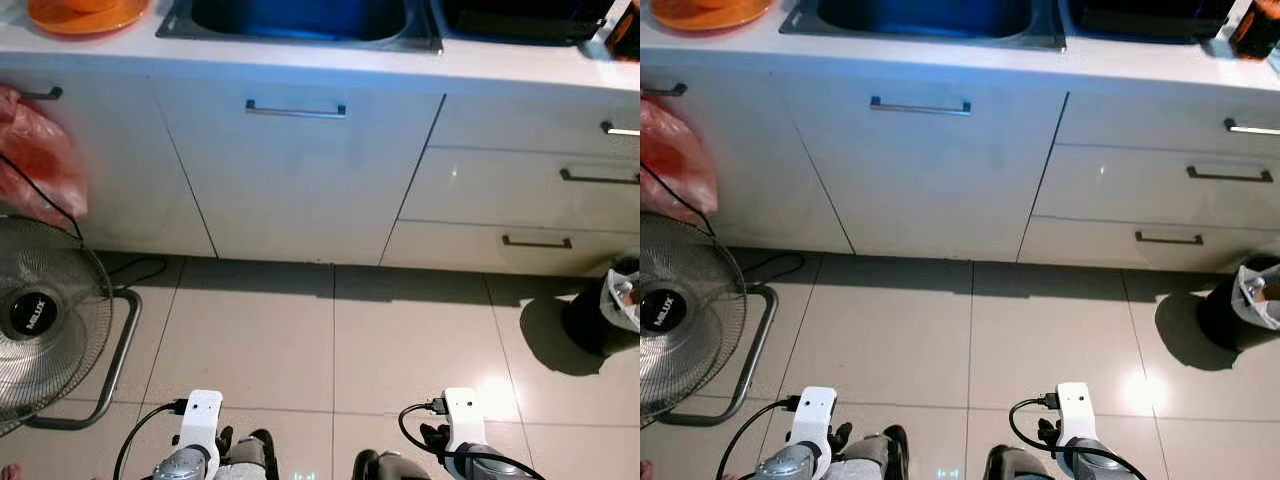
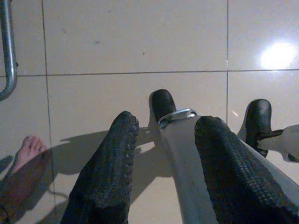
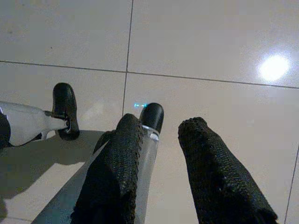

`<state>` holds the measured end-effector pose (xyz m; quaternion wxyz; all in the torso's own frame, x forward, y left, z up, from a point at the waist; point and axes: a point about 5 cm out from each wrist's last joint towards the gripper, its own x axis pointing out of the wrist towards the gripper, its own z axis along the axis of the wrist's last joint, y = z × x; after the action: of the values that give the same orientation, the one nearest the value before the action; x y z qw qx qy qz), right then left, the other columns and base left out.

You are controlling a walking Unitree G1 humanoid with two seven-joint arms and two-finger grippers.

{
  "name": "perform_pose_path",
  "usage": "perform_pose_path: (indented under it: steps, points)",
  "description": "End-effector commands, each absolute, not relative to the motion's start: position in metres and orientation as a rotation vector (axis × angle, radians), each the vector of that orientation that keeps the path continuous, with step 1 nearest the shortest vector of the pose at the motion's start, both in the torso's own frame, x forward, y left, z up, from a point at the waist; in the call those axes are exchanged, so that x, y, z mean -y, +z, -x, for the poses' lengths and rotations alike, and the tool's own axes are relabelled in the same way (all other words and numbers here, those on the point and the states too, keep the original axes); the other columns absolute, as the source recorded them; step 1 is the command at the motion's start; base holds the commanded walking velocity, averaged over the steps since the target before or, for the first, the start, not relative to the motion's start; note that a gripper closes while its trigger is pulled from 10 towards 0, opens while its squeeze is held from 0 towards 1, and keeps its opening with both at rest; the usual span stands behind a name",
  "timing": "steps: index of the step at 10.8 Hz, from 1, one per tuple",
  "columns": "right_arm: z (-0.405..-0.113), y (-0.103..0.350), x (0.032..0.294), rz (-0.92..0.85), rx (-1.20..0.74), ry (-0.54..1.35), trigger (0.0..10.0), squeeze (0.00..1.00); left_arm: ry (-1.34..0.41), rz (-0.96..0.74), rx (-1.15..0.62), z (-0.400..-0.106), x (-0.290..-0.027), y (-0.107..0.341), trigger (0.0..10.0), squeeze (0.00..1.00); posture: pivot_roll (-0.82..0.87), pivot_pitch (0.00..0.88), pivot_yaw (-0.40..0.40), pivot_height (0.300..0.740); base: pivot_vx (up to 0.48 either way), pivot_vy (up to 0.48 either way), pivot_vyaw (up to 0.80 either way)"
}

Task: Kitchen organization

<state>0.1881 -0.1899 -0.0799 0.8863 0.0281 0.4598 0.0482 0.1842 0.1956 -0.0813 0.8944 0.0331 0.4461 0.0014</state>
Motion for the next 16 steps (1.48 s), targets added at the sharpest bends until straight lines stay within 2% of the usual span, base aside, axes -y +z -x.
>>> perform_pose_path:
  steps: [1, 5, 8, 13, 16]
  points:
    - [-0.182, -0.083, 0.193, -0.056, -0.985, 0.087, 10.0, 0.00, 0.011, -0.078, -0.964, -0.174, -0.198, -0.086, 10.0, 0.00, 0.02, 0.163, -0.023, 0.740, 0.000, 0.000, 0.00]
    - [-0.181, -0.083, 0.195, -0.066, -0.992, 0.062, 10.0, 0.00, 0.031, -0.063, -0.955, -0.178, -0.198, -0.084, 10.0, 0.00, 0.01, 0.166, -0.024, 0.740, 0.000, 0.000, 0.00]
    - [-0.186, -0.081, 0.196, -0.070, -0.983, 0.052, 10.0, 0.00, 0.036, -0.045, -0.937, -0.186, -0.193, -0.082, 10.0, 0.00, 0.00, 0.114, -0.025, 0.740, 0.000, 0.000, 0.00]
    - [-0.196, -0.078, 0.184, -0.065, -0.966, 0.087, 10.0, 0.00, 0.048, -0.024, -0.925, -0.193, -0.188, -0.079, 10.0, 0.00, 0.00, 0.015, -0.012, 0.740, 0.000, 0.000, 0.00]
    - [-0.198, -0.077, 0.184, -0.063, -0.964, 0.084, 10.0, 0.00, 0.044, -0.025, -0.927, -0.195, -0.187, -0.079, 10.0, 0.00, 0.00, 0.000, -0.008, 0.740, 0.000, 0.000, 0.00]
